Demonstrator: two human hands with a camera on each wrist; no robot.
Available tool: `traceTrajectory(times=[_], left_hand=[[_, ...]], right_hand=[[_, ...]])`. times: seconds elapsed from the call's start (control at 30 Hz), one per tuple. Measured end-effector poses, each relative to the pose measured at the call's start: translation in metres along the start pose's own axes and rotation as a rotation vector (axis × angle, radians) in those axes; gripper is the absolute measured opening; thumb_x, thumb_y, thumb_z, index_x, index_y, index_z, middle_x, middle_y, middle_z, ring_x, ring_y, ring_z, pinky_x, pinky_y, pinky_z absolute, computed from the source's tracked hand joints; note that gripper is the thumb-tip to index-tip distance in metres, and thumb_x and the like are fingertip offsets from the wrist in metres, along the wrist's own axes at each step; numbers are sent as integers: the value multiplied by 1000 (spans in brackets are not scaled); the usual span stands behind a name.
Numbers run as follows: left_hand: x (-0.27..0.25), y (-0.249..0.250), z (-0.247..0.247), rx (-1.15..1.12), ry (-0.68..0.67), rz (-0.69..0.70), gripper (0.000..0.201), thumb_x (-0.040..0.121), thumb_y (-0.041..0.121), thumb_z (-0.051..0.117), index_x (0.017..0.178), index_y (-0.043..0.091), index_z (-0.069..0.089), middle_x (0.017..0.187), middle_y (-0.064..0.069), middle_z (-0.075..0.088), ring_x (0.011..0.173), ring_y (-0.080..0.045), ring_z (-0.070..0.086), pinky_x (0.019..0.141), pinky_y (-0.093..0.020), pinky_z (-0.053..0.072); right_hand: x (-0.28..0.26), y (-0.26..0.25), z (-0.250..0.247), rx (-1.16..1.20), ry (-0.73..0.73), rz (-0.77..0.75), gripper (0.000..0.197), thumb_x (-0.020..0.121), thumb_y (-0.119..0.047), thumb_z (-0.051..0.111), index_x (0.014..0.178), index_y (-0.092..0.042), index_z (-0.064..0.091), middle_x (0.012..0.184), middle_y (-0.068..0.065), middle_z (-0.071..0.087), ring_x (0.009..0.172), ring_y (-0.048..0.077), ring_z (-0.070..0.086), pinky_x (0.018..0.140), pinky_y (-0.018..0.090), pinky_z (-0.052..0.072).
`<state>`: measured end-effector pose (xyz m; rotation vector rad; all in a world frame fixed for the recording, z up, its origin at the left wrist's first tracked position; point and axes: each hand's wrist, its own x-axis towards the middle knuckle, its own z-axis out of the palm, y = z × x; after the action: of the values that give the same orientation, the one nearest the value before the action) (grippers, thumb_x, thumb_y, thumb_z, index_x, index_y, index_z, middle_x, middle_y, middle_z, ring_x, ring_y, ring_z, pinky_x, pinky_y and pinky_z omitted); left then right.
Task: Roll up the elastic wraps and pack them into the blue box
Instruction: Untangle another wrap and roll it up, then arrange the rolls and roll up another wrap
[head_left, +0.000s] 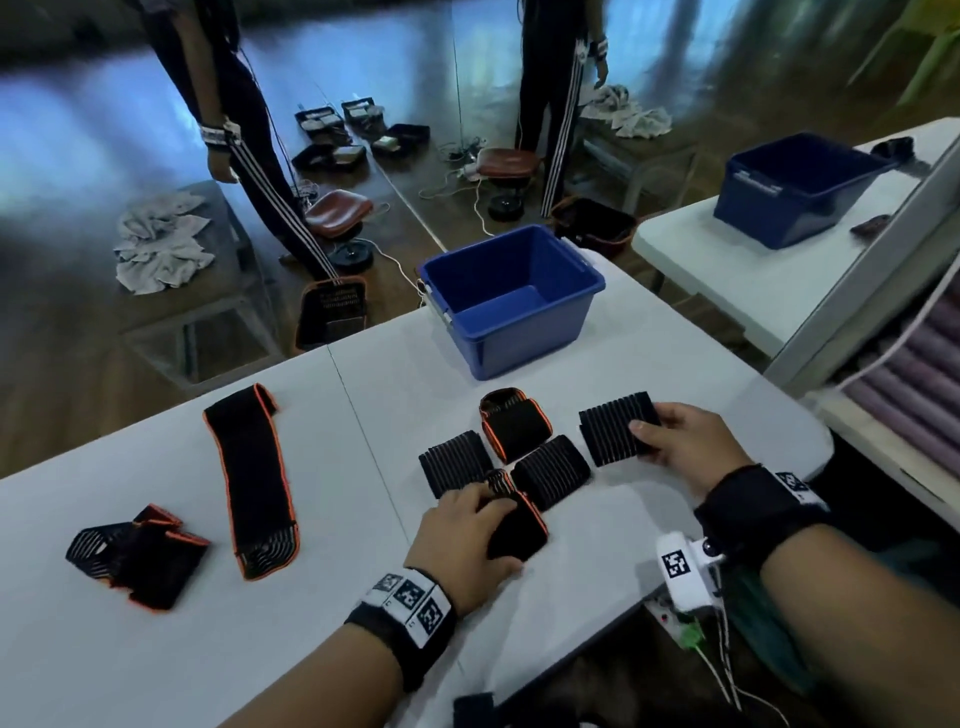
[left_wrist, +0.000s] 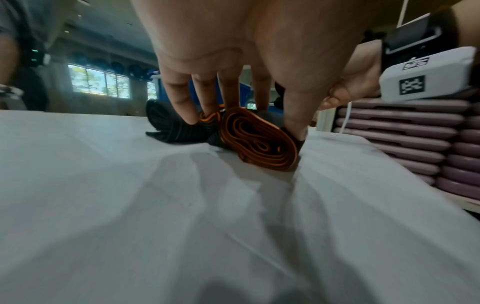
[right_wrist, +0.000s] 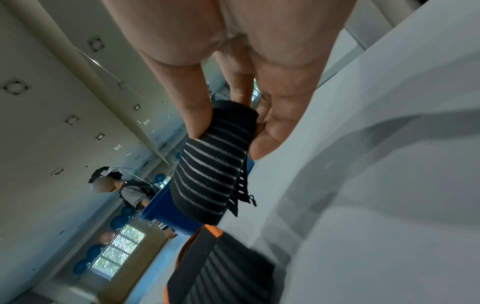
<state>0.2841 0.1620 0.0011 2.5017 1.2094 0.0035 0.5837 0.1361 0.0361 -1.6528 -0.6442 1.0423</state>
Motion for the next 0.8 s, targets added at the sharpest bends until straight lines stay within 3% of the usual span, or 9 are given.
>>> traceTrajectory(times=[0.13,0.2,0.27,0.37,0.43,0.6,0.67,0.73,0.8], left_hand=[[-4,0,7,-8,2,-122,65,84,51,61,144,38,38,143,13,44,131,-17,40,108,-36,37],[-8,2,7,9,12,-175,64,86,46,60,145,37,36,145,14,42,133,-16,39,109,-36,36],[-10,6,4,22,20,-223,64,87,41,60,146,37,35,146,15,40,133,-15,38,108,-35,37],[-13,16,1,9,31,-291,64,88,32,60,147,36,35,147,15,38,133,-16,37,108,-34,37],[-14,22,2,-21,41,-330,64,89,27,60,147,35,36,147,15,38,132,-17,38,108,-34,37],[-16,29,6,-68,73,-389,64,88,23,62,146,34,39,146,14,39,130,-15,39,110,-31,35],[-17,28,8,-78,83,-400,62,88,24,62,145,35,41,145,15,39,130,-14,39,111,-31,35],[-18,27,8,-100,107,-406,57,87,26,63,141,35,46,142,15,42,129,-12,40,111,-30,36],[-21,24,5,-154,166,-425,49,88,29,63,135,33,52,135,16,47,123,-9,43,109,-29,38]], right_hand=[[60,1,-5,-42,-110,101,26,88,3,67,113,11,64,103,23,69,92,34,68,83,44,59],[86,2,-2,-49,-187,143,18,88,5,66,105,9,65,110,29,68,101,42,67,88,56,57],[109,3,4,-72,-225,178,13,88,6,66,101,7,65,114,31,66,103,44,67,89,59,56],[131,0,16,-194,-234,199,19,88,1,69,105,6,63,105,24,67,86,32,68,63,34,63],[143,-2,21,-286,-232,197,18,86,-5,73,100,3,65,103,23,68,86,31,67,57,28,61],[162,-8,27,-759,-229,32,34,77,-36,82,76,-3,71,72,16,73,69,35,71,71,44,61],[162,-13,28,-879,-246,-17,40,77,-40,80,73,-1,70,67,16,71,65,34,69,66,38,57],[162,-19,28,-964,-272,-60,42,80,-41,76,78,1,72,72,16,71,69,31,67,63,33,51],[162,-29,27,-989,-237,-124,43,84,-40,73,95,1,71,93,17,73,86,32,67,75,34,51]])
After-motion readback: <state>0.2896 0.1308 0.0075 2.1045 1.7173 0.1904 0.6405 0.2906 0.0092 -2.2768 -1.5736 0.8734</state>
